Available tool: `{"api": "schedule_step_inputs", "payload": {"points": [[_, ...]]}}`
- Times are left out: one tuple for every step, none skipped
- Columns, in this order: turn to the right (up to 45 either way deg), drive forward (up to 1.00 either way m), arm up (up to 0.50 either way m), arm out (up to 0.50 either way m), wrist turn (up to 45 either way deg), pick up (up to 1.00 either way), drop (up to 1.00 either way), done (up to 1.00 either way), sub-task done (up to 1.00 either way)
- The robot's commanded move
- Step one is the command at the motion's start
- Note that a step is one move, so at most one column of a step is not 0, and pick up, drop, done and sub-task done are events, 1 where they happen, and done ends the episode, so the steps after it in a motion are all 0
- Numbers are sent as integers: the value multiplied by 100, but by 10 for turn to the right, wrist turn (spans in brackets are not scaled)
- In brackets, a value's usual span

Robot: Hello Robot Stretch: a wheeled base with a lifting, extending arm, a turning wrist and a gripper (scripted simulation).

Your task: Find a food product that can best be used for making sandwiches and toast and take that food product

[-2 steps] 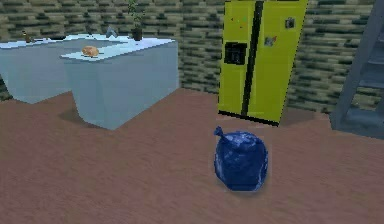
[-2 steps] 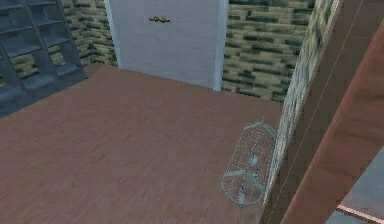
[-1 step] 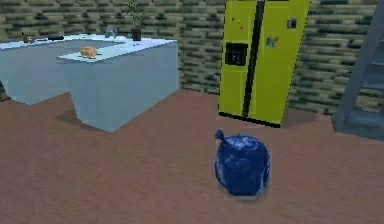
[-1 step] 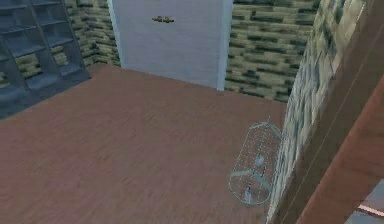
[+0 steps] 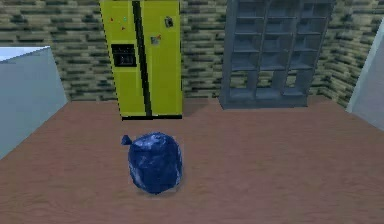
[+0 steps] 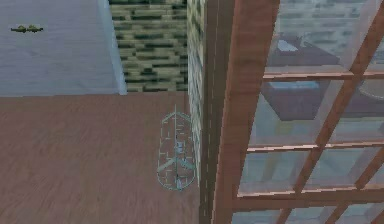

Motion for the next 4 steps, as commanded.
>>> {"api": "schedule_step_inputs", "payload": {"points": [[0,25,0,0,0,0,0,0,0],[-450,0,0,0,0,0,0,0,0],[-150,0,0,0,0,0,0,0,0],[0,100,0,0,0,0,0,0,0]]}}
